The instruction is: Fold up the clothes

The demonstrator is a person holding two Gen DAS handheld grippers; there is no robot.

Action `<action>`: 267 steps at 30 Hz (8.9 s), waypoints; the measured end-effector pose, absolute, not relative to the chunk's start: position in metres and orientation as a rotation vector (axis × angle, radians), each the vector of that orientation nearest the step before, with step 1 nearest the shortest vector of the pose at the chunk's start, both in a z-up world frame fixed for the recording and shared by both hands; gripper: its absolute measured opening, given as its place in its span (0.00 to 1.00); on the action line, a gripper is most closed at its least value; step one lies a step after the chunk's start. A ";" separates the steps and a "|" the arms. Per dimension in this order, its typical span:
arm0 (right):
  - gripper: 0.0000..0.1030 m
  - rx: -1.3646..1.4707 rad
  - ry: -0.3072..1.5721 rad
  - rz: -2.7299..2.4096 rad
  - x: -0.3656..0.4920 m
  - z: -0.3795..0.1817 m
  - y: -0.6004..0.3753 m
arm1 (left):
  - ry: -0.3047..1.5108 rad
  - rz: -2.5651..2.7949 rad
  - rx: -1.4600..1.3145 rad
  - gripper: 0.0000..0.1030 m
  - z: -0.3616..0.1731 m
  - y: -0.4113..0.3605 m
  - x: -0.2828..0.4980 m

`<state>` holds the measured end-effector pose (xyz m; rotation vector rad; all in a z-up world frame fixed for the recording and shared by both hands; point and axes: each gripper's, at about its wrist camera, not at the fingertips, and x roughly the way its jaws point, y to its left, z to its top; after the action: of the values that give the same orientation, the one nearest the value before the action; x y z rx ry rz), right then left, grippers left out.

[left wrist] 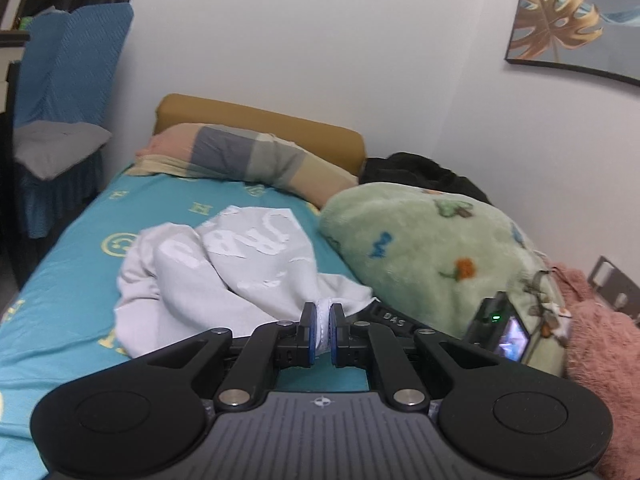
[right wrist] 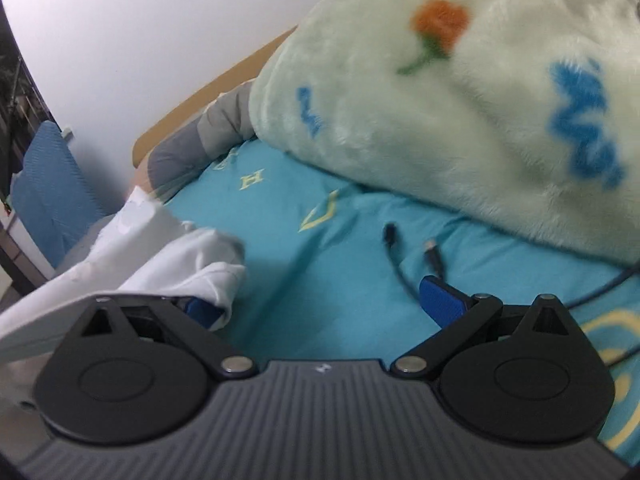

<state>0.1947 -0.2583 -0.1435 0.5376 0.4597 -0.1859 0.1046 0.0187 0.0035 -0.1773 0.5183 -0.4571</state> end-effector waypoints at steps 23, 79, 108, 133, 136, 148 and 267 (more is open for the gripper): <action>1.00 -0.084 -0.060 -0.075 0.021 0.055 -0.146 | 0.663 -0.399 -0.398 0.19 0.016 0.104 0.042; 1.00 0.032 -0.362 -0.109 -0.138 0.431 -0.197 | -0.317 -0.030 -0.201 0.91 0.461 0.100 -0.133; 1.00 -0.063 0.159 -0.209 0.308 0.110 -0.144 | 0.084 0.124 -0.021 0.96 0.131 0.127 0.322; 1.00 -0.083 0.770 0.154 0.560 -0.118 -0.092 | 0.920 -0.063 0.076 0.99 -0.116 0.172 0.602; 1.00 -0.035 0.704 0.148 0.536 -0.099 -0.091 | 0.854 -0.075 0.052 1.00 -0.095 0.170 0.571; 1.00 0.095 0.518 0.142 0.327 -0.014 -0.108 | 0.670 0.014 -0.288 1.00 -0.029 0.192 0.336; 0.99 0.921 0.679 0.171 0.211 -0.134 -0.296 | 1.161 -0.521 -0.181 0.27 -0.117 -0.011 0.111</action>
<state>0.2110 -0.2962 -0.1340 0.9206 0.6792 0.1714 0.1109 -0.0111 -0.1169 -0.1806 1.1607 -0.5210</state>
